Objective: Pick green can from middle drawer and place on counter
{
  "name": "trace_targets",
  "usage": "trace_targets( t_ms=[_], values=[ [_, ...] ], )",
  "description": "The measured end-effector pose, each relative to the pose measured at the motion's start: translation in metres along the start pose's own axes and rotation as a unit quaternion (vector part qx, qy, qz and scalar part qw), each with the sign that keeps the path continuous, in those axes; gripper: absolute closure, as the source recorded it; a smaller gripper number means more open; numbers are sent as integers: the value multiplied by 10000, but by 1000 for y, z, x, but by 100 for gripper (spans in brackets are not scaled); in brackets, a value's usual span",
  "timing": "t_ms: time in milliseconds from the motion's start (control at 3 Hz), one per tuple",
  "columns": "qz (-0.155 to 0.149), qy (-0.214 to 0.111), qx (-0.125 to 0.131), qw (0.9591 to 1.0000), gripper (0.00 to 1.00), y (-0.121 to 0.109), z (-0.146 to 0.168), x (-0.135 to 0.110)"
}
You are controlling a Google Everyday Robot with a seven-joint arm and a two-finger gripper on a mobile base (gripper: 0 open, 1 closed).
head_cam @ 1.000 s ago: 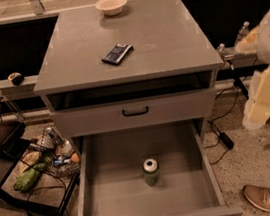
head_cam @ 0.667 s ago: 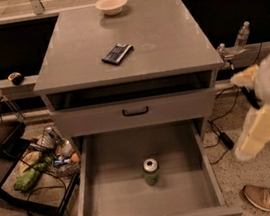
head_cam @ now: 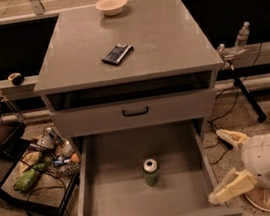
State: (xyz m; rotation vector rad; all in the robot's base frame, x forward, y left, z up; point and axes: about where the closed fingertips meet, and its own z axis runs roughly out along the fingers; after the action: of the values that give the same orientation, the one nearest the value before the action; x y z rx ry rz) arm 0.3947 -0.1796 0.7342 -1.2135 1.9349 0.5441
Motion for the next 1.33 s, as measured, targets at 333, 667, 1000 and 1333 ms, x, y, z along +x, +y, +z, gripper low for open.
trace_targets(
  t_ms=[333, 667, 1000, 1333],
  values=[
    [-148, -715, 460, 9963, 0, -15, 13, 18],
    [-451, -779, 475, 9948, 0, -13, 17, 24],
    [-435, -807, 452, 9948, 0, -13, 24, 25],
    [-639, -988, 261, 9927, 0, -22, 102, 50]
  ],
)
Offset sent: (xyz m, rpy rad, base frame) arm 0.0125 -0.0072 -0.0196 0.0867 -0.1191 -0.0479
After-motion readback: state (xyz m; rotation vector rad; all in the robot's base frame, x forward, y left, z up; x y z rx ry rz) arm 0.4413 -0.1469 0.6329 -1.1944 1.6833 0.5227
